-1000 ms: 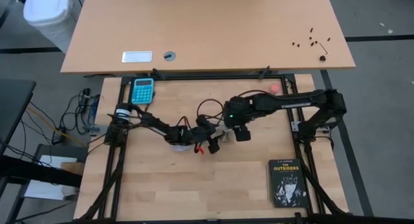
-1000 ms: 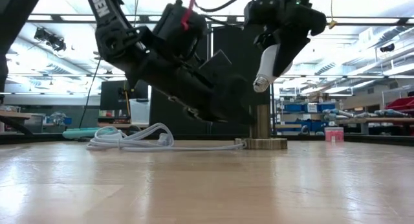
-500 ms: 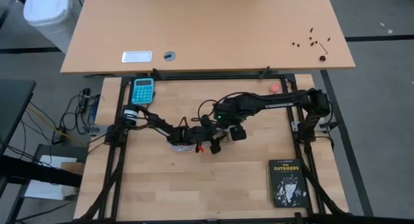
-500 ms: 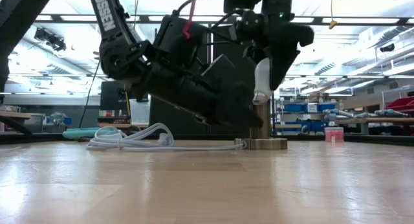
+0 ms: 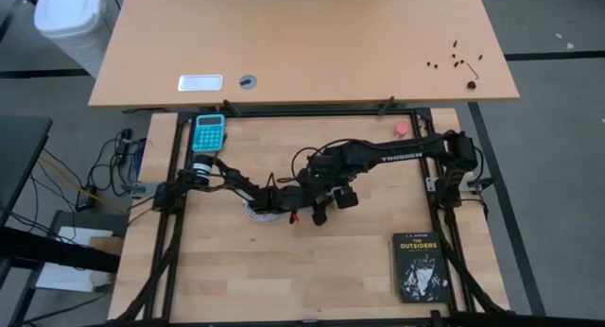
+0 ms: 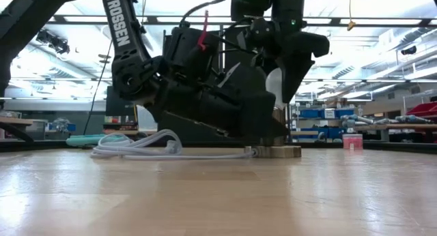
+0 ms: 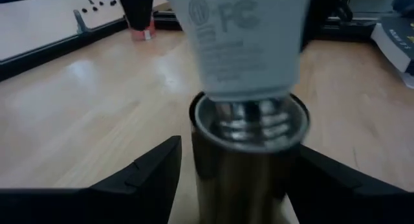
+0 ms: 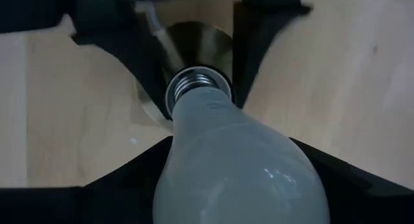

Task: Screw lightbulb
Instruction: Insert the lightbulb into the lamp

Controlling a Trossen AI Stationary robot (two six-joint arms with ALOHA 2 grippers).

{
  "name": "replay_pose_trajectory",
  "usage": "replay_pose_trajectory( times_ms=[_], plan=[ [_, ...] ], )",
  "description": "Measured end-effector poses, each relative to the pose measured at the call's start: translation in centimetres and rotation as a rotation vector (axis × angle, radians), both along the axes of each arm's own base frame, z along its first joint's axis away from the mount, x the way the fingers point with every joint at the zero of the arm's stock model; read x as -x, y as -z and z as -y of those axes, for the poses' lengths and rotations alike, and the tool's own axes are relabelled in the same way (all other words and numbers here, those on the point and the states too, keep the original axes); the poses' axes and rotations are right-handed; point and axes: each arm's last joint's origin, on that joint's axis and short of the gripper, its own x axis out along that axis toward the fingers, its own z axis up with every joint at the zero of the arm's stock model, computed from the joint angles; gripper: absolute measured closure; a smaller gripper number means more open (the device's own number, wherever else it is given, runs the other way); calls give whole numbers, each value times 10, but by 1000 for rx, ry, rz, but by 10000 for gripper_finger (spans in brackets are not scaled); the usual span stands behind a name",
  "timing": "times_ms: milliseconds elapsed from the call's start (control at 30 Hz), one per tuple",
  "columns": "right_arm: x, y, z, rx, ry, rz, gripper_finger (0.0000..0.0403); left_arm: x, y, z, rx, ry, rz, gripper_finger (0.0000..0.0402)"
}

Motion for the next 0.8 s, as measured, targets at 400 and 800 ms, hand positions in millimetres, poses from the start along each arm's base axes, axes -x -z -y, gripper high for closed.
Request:
replay_pose_trajectory(
  times_ms=[400,800],
  plan=[
    [-3,0,-12,42,-36,31,120,-1,0,0,2,3,-12,149],
    [2,0,-10,58,-24,-20,122,0,-17,6,3,22,10,149]
  ],
)
